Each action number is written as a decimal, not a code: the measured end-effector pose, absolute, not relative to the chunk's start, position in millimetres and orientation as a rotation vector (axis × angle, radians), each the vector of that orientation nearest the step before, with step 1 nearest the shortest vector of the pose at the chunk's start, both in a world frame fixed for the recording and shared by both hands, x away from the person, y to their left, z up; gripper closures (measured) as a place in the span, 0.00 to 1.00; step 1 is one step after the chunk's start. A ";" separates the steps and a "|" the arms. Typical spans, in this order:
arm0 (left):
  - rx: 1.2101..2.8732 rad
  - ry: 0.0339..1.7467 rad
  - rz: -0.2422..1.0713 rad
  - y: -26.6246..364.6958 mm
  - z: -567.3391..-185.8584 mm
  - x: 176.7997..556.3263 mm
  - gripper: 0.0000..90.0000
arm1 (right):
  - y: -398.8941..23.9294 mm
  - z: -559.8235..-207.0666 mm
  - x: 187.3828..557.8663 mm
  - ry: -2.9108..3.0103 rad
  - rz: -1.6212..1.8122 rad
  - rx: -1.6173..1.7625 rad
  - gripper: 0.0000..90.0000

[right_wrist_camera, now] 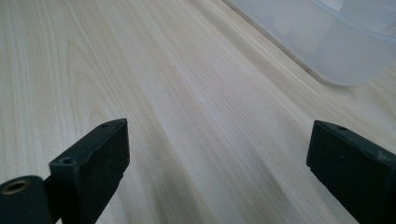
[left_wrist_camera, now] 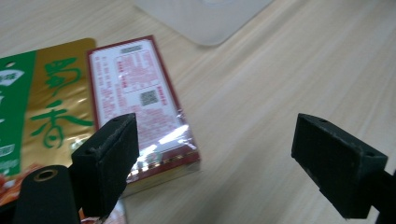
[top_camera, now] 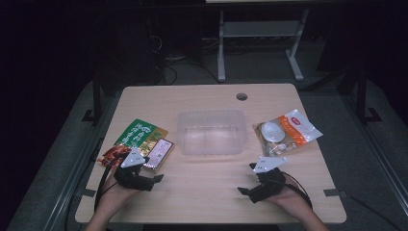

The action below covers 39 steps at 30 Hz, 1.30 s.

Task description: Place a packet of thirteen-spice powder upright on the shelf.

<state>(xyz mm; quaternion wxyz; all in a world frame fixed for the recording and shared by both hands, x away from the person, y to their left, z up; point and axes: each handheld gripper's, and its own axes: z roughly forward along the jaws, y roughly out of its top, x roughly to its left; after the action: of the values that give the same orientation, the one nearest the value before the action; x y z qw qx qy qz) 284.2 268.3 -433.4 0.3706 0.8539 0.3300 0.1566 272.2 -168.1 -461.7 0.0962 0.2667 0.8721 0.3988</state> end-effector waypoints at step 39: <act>2.212 1.076 0.422 274.1 -458.4 317.1 0.33 | -162.4 -459.0 271.6 2.581 1.186 0.748 0.06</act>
<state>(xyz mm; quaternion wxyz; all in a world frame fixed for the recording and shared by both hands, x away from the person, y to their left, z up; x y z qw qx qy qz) 317.1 274.1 -458.4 0.3175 0.8405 0.4088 0.1602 271.6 -162.4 -459.0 0.1021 0.2532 0.8741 0.4018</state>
